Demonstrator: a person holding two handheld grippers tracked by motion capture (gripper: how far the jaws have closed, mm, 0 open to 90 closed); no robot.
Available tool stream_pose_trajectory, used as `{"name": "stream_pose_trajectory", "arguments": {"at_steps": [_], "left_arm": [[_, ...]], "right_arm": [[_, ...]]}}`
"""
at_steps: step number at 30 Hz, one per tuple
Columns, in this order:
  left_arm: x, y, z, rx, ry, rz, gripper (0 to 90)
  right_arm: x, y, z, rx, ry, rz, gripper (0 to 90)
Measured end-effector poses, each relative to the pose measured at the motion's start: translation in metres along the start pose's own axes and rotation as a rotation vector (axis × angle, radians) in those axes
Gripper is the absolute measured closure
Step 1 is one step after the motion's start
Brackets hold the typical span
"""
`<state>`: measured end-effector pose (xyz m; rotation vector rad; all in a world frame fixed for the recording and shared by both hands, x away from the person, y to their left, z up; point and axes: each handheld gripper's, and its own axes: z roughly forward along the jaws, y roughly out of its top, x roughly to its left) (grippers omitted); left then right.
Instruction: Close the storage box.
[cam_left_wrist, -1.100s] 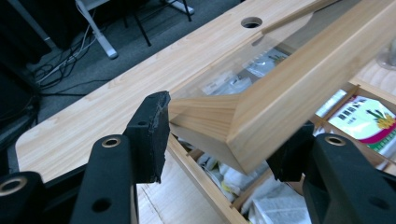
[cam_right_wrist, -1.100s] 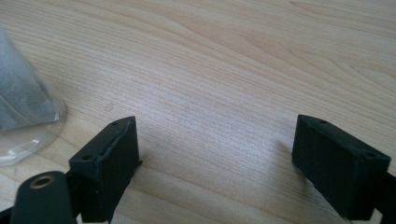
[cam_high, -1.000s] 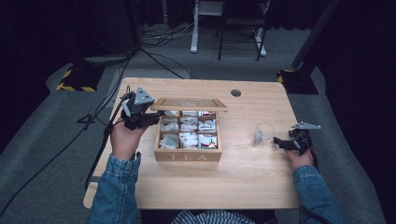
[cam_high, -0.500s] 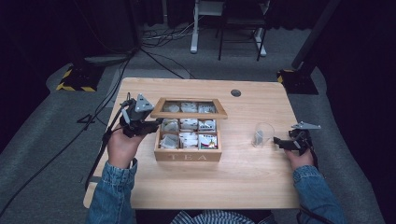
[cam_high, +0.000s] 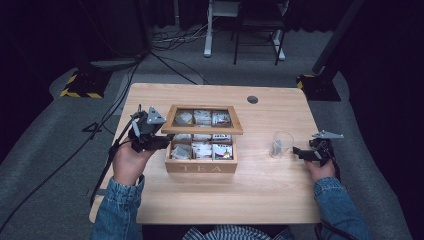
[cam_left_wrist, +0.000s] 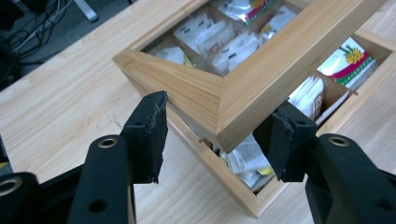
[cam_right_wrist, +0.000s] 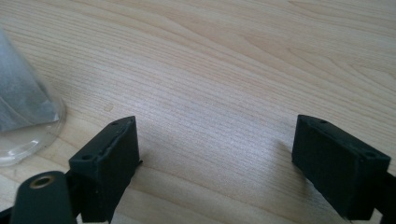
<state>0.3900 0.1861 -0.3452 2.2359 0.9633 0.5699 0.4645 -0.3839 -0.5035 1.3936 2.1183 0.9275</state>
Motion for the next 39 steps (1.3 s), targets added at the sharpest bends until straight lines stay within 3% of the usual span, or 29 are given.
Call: {"name": "stream_pose_trajectory", "arguments": {"at_steps": [9, 28, 39], "left_arm": [[0.004, -0.007, 0.004, 0.059, -0.089, -0.034, 42.3], [-0.001, -0.013, 0.02, 0.207, -0.133, 0.001, 41.3], [-0.004, -0.016, 0.033, 0.289, -0.164, 0.044, 41.6]], "right_arm": [[0.0, 0.0, 0.0, -0.001, 0.0, -0.001, 15.0], [0.0, 0.0, 0.0, -0.001, -0.001, 0.0, 15.0], [0.0, 0.0, 0.0, -0.001, 0.0, -0.002, 15.0]]}}
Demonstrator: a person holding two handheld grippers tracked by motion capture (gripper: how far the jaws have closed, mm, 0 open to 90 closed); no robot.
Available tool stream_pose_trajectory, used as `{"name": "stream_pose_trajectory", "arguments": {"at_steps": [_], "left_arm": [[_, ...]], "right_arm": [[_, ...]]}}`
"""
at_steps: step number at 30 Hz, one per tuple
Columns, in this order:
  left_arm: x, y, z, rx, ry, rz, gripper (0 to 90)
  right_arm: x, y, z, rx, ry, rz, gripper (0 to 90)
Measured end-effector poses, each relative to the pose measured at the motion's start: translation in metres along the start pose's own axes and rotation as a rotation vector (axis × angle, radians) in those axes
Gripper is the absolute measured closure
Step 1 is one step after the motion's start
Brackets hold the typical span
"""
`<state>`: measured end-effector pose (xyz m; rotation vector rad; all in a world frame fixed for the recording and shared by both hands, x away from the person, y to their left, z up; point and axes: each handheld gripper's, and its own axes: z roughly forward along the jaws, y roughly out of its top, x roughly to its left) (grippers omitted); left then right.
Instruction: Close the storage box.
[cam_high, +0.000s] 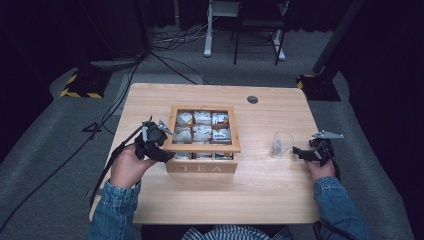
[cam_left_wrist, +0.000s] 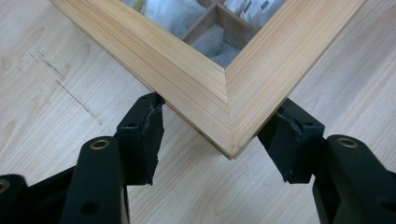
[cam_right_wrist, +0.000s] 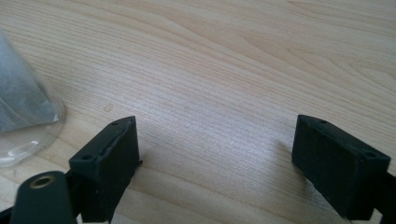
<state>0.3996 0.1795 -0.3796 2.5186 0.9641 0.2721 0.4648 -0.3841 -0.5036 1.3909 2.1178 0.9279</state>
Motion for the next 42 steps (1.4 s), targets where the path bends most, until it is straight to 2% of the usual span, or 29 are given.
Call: {"name": "stream_pose_trajectory", "arguments": {"at_steps": [15, 28, 35, 39, 42], "left_arm": [[-0.001, 0.001, 0.014, 0.082, -0.028, 0.02, 41.5], [-0.001, 0.002, 0.022, 0.139, -0.035, 0.037, 41.4], [0.0, 0.003, 0.026, 0.171, -0.061, 0.017, 36.5], [0.0, 0.002, 0.025, 0.167, -0.063, 0.009, 35.6], [0.002, 0.002, 0.018, 0.132, -0.075, 0.001, 32.6]], "right_arm": [[0.0, 0.0, 0.0, 0.0, 0.0, 0.0, 15.0], [0.0, 0.0, 0.0, 0.0, 0.0, 0.0, 15.0], [0.0, 0.0, 0.0, 0.0, 0.0, 0.0, 15.0], [0.0, 0.0, 0.0, 0.001, -0.001, 0.001, 15.0], [0.0, 0.0, 0.0, 0.0, 0.0, 0.0, 15.0]]}}
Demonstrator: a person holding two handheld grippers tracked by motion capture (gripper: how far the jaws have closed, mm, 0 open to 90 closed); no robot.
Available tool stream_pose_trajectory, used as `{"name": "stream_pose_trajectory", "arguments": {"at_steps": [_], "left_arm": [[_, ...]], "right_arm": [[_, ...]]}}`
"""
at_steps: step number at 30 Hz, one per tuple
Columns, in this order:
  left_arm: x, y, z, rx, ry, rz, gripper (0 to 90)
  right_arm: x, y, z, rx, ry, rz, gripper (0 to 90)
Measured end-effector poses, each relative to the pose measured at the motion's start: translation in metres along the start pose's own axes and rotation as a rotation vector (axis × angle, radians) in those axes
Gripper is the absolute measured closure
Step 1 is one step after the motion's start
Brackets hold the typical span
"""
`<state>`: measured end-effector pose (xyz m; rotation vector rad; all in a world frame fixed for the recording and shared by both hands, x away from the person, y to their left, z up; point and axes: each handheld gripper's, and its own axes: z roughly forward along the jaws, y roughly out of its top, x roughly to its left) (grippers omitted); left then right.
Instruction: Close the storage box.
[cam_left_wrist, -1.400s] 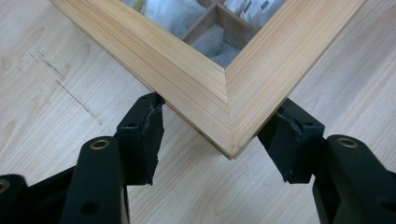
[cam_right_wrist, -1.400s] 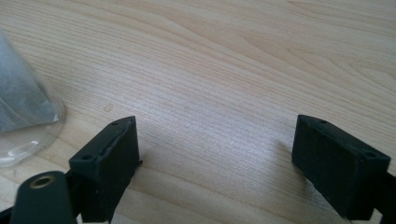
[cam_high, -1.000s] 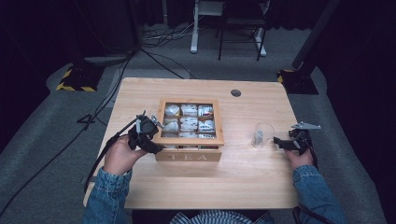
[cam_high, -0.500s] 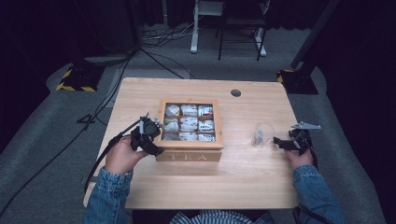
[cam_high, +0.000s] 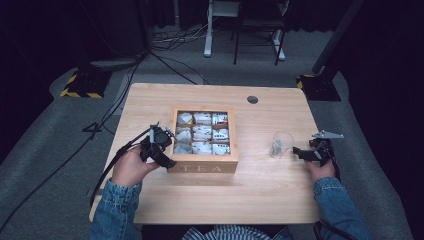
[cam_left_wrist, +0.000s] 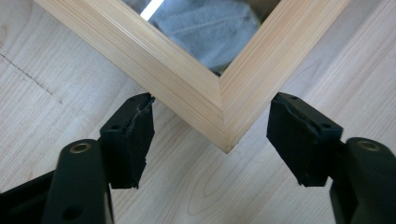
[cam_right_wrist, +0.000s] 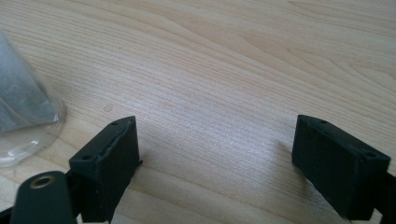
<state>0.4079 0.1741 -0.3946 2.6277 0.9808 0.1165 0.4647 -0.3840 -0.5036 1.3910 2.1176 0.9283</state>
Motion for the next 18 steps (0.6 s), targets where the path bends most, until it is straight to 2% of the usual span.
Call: {"name": "stream_pose_trajectory", "arguments": {"at_steps": [3, 5, 8, 11, 18], "left_arm": [[0.001, -0.004, -0.009, -0.061, -0.009, -0.002, 32.5], [0.003, -0.006, -0.014, -0.088, 0.003, -0.012, 32.1], [0.011, -0.011, -0.021, -0.155, 0.017, -0.039, 31.6], [0.02, -0.018, -0.026, -0.22, 0.049, -0.088, 31.5], [0.049, -0.035, -0.027, -0.293, 0.119, -0.206, 31.3]], "right_arm": [[0.0, 0.0, 0.0, 0.001, 0.0, 0.002, 15.0], [0.0, 0.0, 0.0, 0.001, 0.0, 0.002, 15.0], [0.0, 0.0, 0.0, 0.0, -0.001, 0.002, 15.0], [0.0, 0.0, 0.0, -0.001, 0.0, 0.001, 15.0], [0.001, 0.0, 0.0, -0.001, -0.002, -0.001, 15.1]]}}
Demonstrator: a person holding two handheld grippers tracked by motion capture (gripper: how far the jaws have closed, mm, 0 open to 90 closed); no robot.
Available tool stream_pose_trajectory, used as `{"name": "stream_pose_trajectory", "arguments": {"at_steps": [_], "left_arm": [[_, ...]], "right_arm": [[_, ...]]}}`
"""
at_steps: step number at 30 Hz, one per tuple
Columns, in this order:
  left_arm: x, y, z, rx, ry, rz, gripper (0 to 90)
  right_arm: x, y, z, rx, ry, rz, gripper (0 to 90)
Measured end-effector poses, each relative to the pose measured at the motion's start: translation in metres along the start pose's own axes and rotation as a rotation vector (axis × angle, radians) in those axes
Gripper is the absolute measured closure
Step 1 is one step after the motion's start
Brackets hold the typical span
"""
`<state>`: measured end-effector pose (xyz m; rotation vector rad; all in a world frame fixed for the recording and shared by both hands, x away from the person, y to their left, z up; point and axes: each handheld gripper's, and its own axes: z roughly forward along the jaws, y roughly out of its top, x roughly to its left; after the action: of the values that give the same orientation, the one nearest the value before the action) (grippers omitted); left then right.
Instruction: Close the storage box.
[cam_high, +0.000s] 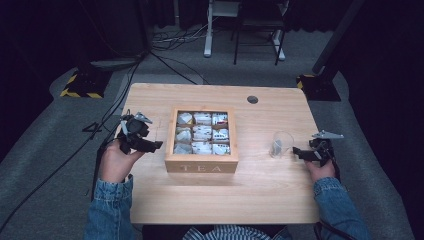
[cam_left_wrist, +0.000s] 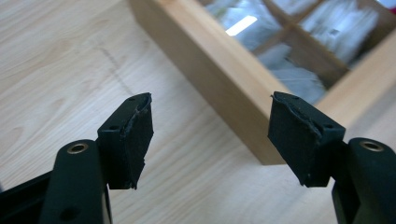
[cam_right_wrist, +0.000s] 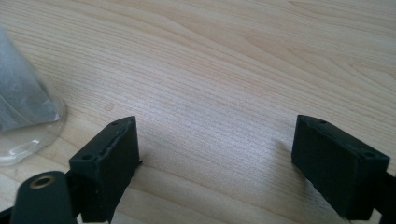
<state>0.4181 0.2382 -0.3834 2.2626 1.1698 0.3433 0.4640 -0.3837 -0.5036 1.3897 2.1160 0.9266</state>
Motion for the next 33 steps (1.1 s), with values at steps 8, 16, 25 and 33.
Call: {"name": "stream_pose_trajectory", "arguments": {"at_steps": [8, 16, 25, 33], "left_arm": [[0.028, -0.013, 0.019, -0.006, 0.079, -0.093, 27.7], [0.045, -0.024, 0.042, 0.003, 0.128, -0.12, 27.3], [0.055, -0.037, 0.069, -0.033, 0.117, -0.157, 28.8], [0.052, -0.042, 0.089, -0.045, 0.157, -0.122, 28.0]], "right_arm": [[0.0, 0.0, 0.0, 0.0, 0.0, -0.001, 15.1], [0.0, 0.0, 0.0, -0.003, -0.001, -0.002, 15.3], [0.0, 0.0, 0.0, -0.003, -0.001, -0.002, 15.3], [0.0, 0.0, 0.0, -0.003, -0.001, -0.002, 15.3]]}}
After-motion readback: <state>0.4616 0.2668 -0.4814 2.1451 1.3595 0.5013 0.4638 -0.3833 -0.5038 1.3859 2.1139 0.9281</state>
